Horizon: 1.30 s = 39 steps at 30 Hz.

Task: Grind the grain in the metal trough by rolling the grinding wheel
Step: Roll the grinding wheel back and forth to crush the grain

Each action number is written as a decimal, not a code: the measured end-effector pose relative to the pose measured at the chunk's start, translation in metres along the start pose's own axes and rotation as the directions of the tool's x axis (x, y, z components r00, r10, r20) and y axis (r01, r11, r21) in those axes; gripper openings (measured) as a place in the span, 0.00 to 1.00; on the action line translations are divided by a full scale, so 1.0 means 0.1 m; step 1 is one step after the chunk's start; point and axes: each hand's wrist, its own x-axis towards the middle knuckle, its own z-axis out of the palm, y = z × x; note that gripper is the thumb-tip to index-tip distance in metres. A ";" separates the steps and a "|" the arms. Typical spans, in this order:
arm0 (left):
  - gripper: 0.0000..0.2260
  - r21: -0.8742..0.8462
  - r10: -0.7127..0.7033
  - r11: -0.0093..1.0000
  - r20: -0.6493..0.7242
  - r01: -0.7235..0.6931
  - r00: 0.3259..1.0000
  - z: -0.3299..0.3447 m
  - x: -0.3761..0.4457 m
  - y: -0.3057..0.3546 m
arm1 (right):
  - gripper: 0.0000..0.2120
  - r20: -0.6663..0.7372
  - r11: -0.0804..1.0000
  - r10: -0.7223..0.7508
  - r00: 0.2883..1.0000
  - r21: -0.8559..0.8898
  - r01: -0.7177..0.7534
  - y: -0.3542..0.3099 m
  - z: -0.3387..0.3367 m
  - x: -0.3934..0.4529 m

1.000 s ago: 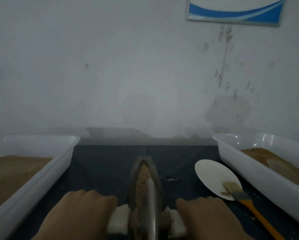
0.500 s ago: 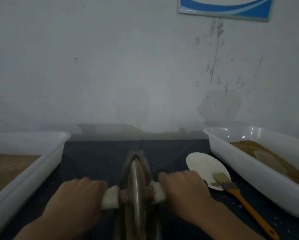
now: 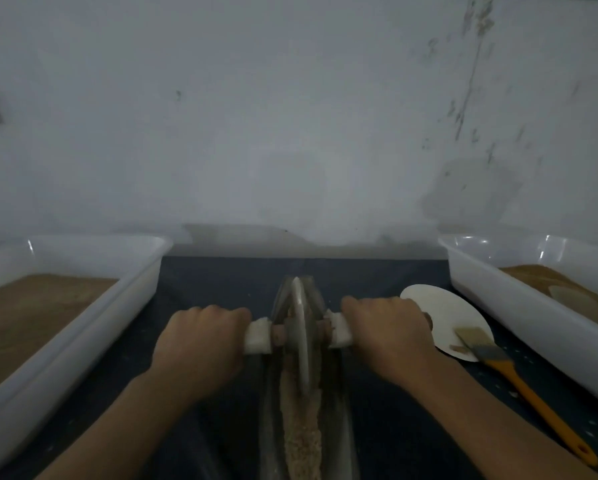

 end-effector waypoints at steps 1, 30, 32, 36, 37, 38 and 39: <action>0.11 0.006 -0.004 1.000 0.003 0.004 1.000 0.00 0.01 0.00 | 0.13 0.003 1.000 0.010 1.000 0.018 -0.010 0.00 0.01 0.02; 0.15 -0.010 0.138 0.990 0.033 -0.138 0.990 -0.20 -0.34 0.00 | 0.18 -0.126 0.993 -0.092 0.988 0.067 0.101 -0.08 -0.20 -0.54; 0.18 -0.007 0.196 0.981 -0.024 -0.196 0.980 -0.31 -0.42 -0.01 | 0.19 -0.138 0.990 -0.096 0.986 0.095 0.109 -0.10 -0.23 -0.69; 0.11 0.008 0.088 0.996 0.104 -0.089 0.991 -0.26 -0.43 -0.01 | 0.19 -0.145 0.992 -0.109 0.983 0.050 0.117 -0.07 -0.22 -0.65; 0.11 0.018 0.069 0.997 0.103 -0.071 0.992 -0.23 -0.38 -0.02 | 0.19 -0.147 0.994 -0.099 0.984 0.034 0.105 -0.06 -0.19 -0.58; 0.11 0.014 0.048 0.999 0.109 -0.049 0.993 -0.20 -0.32 -0.02 | 0.20 -0.143 0.996 -0.088 0.986 0.013 0.091 -0.04 -0.15 -0.49; 0.11 -0.005 0.028 1.000 0.128 -0.027 0.991 -0.14 -0.26 -0.03 | 0.20 -0.127 0.997 -0.079 0.989 -0.017 0.077 -0.02 -0.12 -0.39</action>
